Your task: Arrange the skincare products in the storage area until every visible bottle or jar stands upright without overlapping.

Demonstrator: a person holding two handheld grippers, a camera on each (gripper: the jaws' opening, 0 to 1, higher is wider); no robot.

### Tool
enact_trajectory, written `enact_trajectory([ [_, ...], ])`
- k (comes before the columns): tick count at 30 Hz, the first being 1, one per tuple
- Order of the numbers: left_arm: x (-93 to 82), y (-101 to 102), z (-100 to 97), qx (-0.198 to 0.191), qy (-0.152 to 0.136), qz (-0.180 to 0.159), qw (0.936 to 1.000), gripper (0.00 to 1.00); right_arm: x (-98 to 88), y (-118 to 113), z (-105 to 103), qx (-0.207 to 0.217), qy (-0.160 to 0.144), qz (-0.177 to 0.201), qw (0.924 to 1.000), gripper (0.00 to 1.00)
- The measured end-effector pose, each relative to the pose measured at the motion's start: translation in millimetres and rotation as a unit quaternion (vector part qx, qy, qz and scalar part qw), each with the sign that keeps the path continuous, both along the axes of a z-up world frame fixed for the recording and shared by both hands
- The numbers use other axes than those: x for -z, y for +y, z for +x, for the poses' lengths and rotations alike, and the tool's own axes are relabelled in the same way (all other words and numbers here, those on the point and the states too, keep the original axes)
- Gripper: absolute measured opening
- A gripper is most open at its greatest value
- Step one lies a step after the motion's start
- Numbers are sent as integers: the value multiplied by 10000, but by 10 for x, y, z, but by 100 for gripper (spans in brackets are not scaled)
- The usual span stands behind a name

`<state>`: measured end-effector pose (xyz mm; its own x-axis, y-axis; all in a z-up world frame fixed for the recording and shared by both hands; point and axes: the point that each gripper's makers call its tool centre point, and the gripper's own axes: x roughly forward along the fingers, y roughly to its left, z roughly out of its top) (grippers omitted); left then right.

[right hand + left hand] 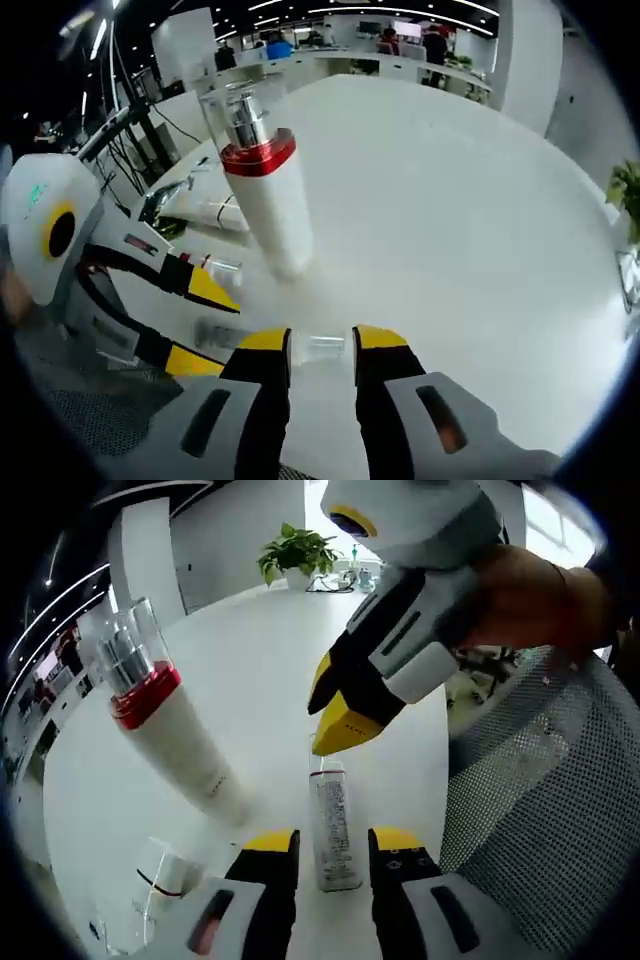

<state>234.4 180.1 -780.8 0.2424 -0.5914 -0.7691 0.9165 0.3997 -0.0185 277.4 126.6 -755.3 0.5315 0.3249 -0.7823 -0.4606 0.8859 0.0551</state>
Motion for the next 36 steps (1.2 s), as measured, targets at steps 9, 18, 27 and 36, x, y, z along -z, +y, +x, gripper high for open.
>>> enact_trajectory([
  [9,162,55,42,-120,-106,328,9993,21,-10,15,5,-76,-67,-45,9999,23],
  [18,103,229,6,-212,301,320,9988,20,-14,15,17,-150,-154,-130,9997,23],
  [27,-184,315,165,-624,344,-372,9968,19,-233,102,152,320,-507,844,9946,26],
  [36,-430,275,270,-972,484,-1351,9849,19,-271,296,106,1119,270,2688,9563,38],
])
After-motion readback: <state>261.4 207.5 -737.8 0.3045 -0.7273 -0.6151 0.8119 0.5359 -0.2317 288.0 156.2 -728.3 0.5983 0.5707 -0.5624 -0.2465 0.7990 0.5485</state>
